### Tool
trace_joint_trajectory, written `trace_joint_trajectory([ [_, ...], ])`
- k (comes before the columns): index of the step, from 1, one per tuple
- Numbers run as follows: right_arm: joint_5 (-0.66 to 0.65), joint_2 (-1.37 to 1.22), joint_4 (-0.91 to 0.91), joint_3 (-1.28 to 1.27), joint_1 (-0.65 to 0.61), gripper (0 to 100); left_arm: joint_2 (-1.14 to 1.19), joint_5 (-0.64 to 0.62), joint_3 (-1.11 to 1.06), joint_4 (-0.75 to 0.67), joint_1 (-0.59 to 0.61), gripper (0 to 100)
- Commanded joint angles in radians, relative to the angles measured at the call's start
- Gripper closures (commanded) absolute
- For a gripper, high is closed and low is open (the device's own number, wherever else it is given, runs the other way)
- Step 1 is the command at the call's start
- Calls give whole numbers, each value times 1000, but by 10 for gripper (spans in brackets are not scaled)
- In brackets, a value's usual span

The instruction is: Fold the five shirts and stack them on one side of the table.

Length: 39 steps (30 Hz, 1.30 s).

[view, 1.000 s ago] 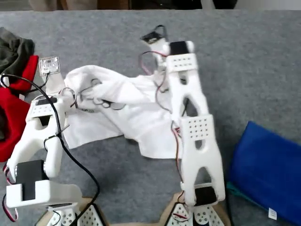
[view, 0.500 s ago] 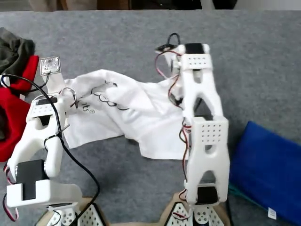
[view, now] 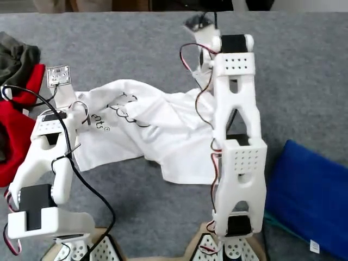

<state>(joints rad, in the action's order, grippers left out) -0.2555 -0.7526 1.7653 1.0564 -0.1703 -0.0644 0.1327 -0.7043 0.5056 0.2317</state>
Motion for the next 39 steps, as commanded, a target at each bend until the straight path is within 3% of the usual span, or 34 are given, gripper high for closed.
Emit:
trace_joint_trajectory([
  [1, 34, 67, -25, 71, -113, 751, -5, 8, 44, -18, -12, 981],
  [5, 35, -5, -74, 81, -223, 804, -5, 3, 44, -18, -8, 981],
  [10, 35, -77, -133, 82, -275, 814, -5, 2, 44, -20, -6, 981],
  [22, 137, -168, -109, 81, -282, 814, -4, 2, 44, -20, -6, 981],
  [39, 170, -174, -54, 48, -326, 815, -4, 6, 34, -41, -11, 981],
])
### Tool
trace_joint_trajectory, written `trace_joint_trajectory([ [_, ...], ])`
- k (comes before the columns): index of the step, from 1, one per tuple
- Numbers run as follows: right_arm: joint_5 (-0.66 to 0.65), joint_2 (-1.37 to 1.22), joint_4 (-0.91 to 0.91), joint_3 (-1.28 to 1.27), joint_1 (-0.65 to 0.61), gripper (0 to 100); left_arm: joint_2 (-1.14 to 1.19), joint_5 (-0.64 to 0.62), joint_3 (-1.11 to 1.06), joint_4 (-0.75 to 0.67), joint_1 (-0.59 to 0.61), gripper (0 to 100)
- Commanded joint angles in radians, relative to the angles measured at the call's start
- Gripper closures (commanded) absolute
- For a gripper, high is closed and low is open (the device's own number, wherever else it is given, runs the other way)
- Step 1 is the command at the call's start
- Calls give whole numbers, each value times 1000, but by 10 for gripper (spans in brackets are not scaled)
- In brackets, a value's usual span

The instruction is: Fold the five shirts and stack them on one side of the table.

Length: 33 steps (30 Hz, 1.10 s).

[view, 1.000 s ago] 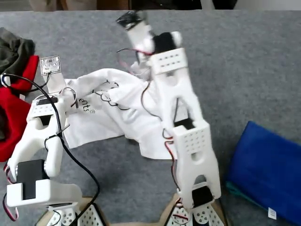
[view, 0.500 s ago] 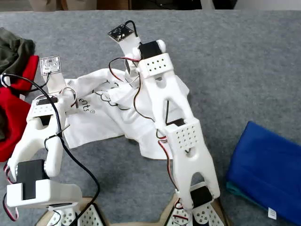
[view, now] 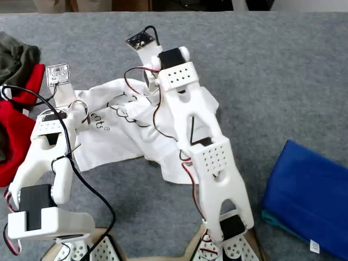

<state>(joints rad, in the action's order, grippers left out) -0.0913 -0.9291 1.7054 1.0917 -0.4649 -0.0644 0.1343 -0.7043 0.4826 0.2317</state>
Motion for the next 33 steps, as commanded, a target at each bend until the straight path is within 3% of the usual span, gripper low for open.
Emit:
trace_joint_trajectory([
  [1, 5, 2, 2, 4, -41, 815, -4, 5, 34, -18, -11, 981],
  [8, 5, -70, -31, 25, -39, 893, -4, 5, 34, -18, -9, 981],
  [20, 5, -84, 20, 110, -12, 903, 42, 5, 63, -14, -9, 981],
  [24, 5, -85, 51, 162, -7, 981, 58, 5, 75, -12, -5, 981],
  [33, 5, -90, 61, 179, -5, 987, 58, 5, 72, -12, -5, 981],
])
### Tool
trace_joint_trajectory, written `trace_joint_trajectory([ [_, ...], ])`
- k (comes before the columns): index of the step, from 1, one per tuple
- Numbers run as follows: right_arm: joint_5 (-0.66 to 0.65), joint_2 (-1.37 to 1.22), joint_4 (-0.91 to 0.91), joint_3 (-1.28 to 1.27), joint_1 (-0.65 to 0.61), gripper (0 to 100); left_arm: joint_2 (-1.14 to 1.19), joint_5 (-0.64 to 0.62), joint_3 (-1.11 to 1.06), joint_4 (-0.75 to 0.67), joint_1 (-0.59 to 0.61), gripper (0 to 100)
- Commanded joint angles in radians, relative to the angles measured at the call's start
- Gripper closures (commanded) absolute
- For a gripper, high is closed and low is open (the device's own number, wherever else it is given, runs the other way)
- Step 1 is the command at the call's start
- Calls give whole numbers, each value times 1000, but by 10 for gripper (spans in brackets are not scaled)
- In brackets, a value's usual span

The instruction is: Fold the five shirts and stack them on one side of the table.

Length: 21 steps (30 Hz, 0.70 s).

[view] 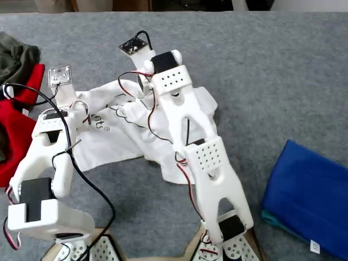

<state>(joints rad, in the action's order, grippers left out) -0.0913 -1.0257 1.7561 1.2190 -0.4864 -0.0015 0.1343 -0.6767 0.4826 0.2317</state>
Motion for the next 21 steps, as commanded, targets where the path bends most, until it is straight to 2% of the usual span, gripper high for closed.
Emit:
trace_joint_trajectory([
  [1, 5, 7, 11, 53, 16, 988, -5, 5, 44, -12, -5, 981],
  [9, -17, 47, 28, 87, 35, 994, -5, 5, 46, -12, -6, 981],
  [18, -18, 295, 31, 39, 90, 994, -7, -3, 49, -5, -11, 981],
  [20, -25, 378, 31, -2, 102, 994, -25, -29, 84, 51, -32, 981],
  [21, -44, 430, 31, -27, 108, 994, -53, -34, 126, 124, -48, 981],
])
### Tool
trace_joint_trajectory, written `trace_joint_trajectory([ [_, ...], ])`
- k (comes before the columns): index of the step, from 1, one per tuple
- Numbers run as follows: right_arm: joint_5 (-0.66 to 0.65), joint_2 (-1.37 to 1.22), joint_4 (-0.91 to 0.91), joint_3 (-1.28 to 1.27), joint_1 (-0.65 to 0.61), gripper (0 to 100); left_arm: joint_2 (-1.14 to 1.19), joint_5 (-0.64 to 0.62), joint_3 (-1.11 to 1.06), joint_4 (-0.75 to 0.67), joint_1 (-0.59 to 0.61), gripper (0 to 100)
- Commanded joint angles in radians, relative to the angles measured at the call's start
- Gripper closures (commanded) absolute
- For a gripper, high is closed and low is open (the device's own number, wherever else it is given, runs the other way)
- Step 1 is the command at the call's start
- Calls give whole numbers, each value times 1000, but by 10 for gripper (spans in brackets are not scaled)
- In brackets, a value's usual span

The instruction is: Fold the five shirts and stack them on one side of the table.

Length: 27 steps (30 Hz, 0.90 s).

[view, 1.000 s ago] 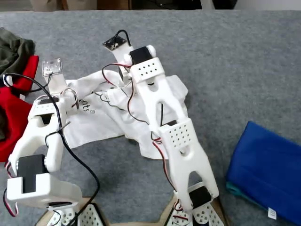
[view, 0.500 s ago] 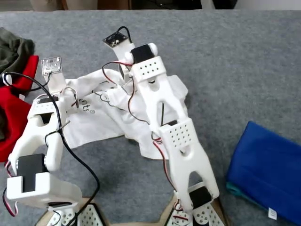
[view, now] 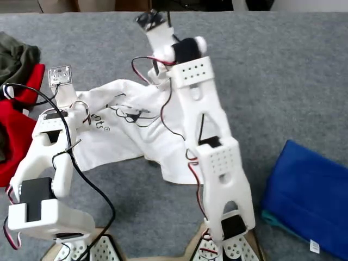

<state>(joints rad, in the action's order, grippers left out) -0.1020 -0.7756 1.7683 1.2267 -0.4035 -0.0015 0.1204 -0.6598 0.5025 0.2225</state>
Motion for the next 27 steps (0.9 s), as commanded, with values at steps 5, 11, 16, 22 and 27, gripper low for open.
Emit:
trace_joint_trajectory([
  [5, -120, 530, 15, -85, 70, 994, -217, -34, 374, 402, -98, 981],
  [11, -176, 906, 14, -90, 143, 994, -374, -26, 660, 678, -143, 981],
  [16, -221, 1106, 12, -88, 209, 994, -506, -8, 787, 838, -189, 981],
  [22, -253, 1213, -80, -84, 311, 994, -667, 32, 931, 1007, -238, 981],
  [27, -275, 1300, -203, -87, 394, 994, -794, 107, 965, 1132, -242, 981],
])
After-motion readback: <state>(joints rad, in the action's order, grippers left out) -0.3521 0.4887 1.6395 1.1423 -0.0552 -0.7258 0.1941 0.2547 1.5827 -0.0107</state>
